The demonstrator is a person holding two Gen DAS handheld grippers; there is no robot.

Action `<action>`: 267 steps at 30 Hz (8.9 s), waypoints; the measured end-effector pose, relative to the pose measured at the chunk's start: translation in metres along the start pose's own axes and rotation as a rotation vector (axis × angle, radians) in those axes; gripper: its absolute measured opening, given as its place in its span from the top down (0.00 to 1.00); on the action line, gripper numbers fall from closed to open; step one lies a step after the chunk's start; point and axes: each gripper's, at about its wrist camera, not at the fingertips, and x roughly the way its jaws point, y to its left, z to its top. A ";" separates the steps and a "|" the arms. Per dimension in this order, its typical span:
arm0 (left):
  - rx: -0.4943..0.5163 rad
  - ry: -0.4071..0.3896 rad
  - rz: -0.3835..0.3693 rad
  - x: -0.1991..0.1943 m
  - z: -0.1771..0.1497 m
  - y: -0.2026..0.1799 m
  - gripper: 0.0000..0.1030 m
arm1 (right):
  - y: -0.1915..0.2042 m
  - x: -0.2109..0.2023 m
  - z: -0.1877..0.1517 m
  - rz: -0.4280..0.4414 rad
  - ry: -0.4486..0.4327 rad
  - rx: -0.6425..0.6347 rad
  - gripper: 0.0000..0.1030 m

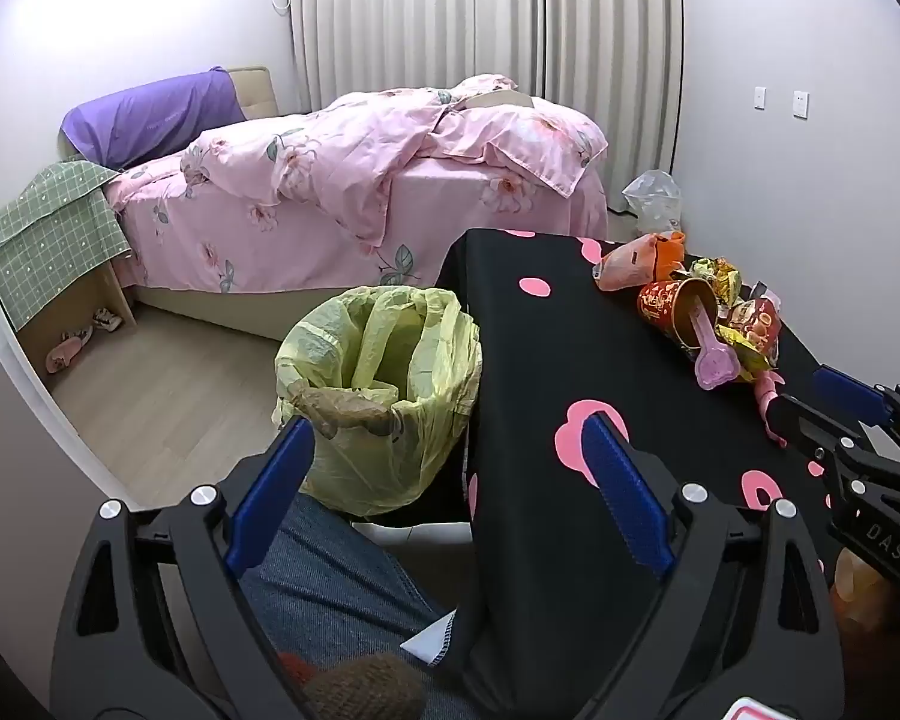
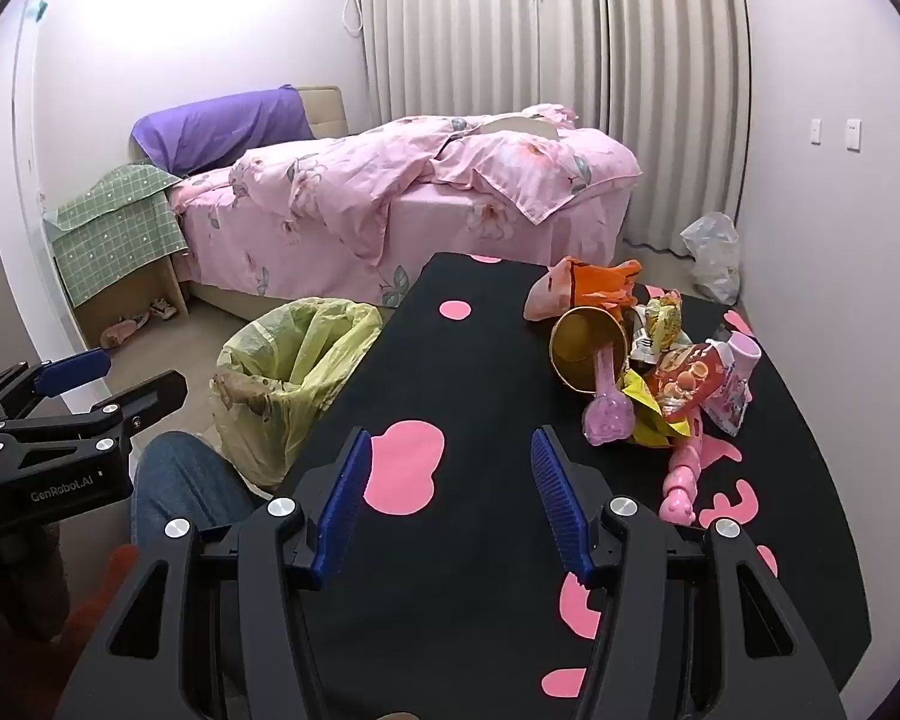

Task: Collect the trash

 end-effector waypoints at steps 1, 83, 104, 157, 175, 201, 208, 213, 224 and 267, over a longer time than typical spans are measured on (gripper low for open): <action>-0.002 0.001 -0.001 0.000 0.000 0.000 0.16 | 0.000 0.001 0.000 -0.002 0.004 -0.002 0.49; 0.010 -0.016 0.004 -0.006 0.003 -0.006 0.16 | -0.006 -0.003 0.000 0.006 -0.012 0.026 0.49; 0.066 -0.028 -0.175 0.025 0.010 -0.019 0.16 | -0.035 0.004 0.004 -0.104 -0.027 -0.002 0.49; 0.082 0.180 -0.535 0.215 0.093 -0.155 0.13 | -0.137 0.096 -0.045 0.013 0.217 0.047 0.86; -0.103 0.211 -0.427 0.226 0.086 -0.085 0.13 | -0.107 0.165 -0.017 0.056 0.229 -0.148 0.64; 0.022 0.270 -0.497 0.243 0.076 -0.150 0.39 | -0.147 0.092 -0.061 0.100 0.167 0.082 0.64; 0.028 0.150 -0.462 0.210 0.090 -0.135 0.40 | -0.151 0.081 -0.054 0.093 0.134 0.104 0.64; 0.047 0.117 -0.439 0.190 0.094 -0.125 0.40 | -0.146 0.075 -0.049 0.088 0.118 0.090 0.64; 0.006 0.075 -0.436 0.158 0.093 -0.086 0.42 | -0.124 0.061 -0.022 0.066 0.073 0.017 0.64; -0.459 0.100 -0.170 0.187 0.036 0.205 0.17 | 0.098 0.275 0.097 0.494 0.189 -0.314 0.50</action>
